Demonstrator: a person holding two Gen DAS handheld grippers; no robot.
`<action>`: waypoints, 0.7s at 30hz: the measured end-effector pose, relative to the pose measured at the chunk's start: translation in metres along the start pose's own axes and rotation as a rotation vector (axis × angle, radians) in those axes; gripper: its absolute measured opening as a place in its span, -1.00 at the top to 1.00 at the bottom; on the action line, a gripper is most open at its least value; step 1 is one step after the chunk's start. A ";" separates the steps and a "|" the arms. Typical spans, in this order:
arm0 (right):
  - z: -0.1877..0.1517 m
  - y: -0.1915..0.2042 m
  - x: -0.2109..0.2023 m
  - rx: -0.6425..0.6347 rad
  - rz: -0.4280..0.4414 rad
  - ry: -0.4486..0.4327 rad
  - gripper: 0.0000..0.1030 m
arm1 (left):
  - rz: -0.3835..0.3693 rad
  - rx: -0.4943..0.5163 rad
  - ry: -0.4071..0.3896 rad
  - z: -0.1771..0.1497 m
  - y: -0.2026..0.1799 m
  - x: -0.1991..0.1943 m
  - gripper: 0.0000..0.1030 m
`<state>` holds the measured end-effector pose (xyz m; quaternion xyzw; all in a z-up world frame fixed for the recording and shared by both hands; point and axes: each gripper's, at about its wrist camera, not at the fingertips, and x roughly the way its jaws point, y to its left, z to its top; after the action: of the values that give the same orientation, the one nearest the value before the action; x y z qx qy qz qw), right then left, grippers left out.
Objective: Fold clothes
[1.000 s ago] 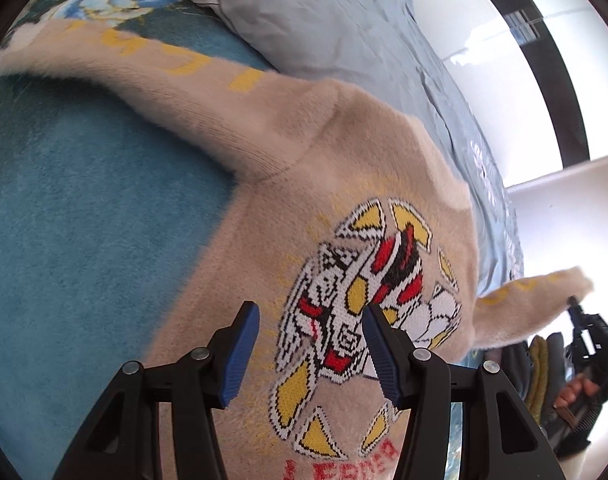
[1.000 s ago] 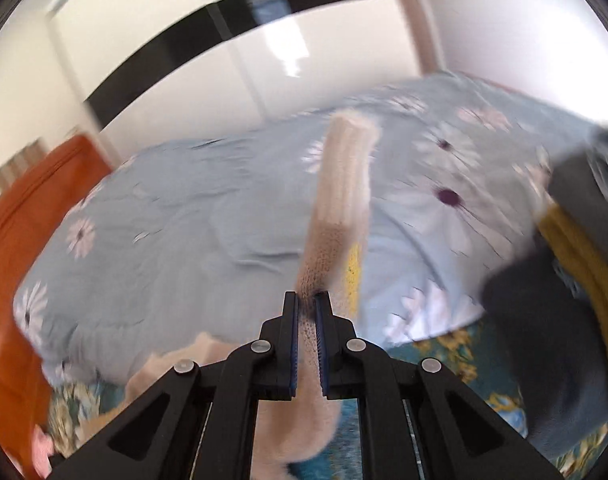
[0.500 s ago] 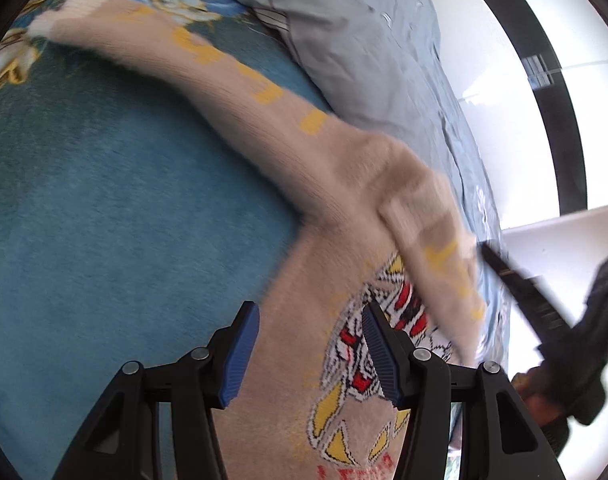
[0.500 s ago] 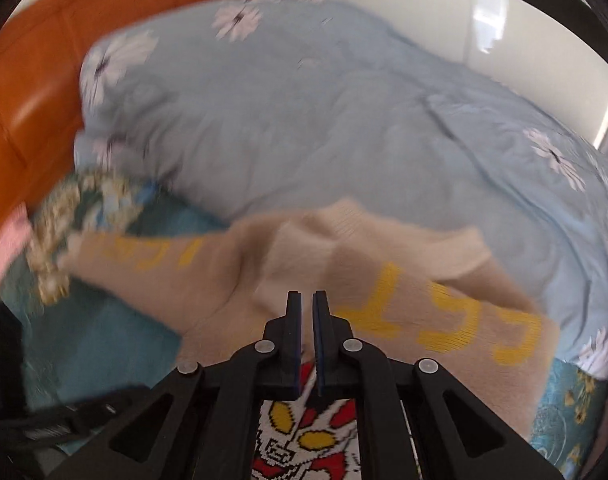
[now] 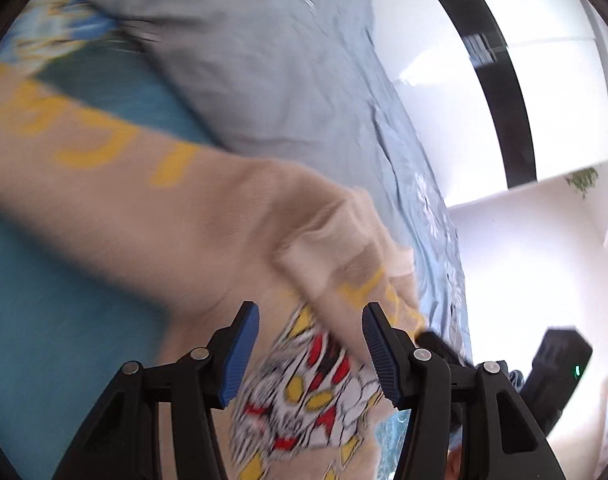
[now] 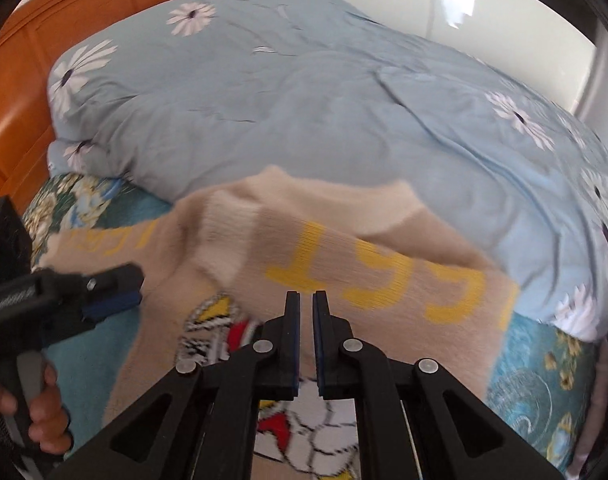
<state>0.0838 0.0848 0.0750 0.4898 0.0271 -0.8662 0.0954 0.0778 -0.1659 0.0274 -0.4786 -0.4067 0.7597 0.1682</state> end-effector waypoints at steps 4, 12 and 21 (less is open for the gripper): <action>-0.012 -0.027 -0.009 0.051 -0.024 0.018 0.89 | 0.014 -0.017 0.048 0.016 0.002 0.039 -0.12; -0.026 -0.055 -0.019 0.103 -0.053 0.036 0.89 | 0.018 -0.023 0.007 0.019 -0.001 0.054 0.27; -0.029 -0.064 -0.018 0.155 -0.037 0.032 0.89 | -0.009 -0.008 -0.134 0.008 -0.020 0.017 0.88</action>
<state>0.1053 0.1537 0.0721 0.5090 -0.0296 -0.8593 0.0405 0.0597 -0.1466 0.0345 -0.4255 -0.4224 0.7876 0.1422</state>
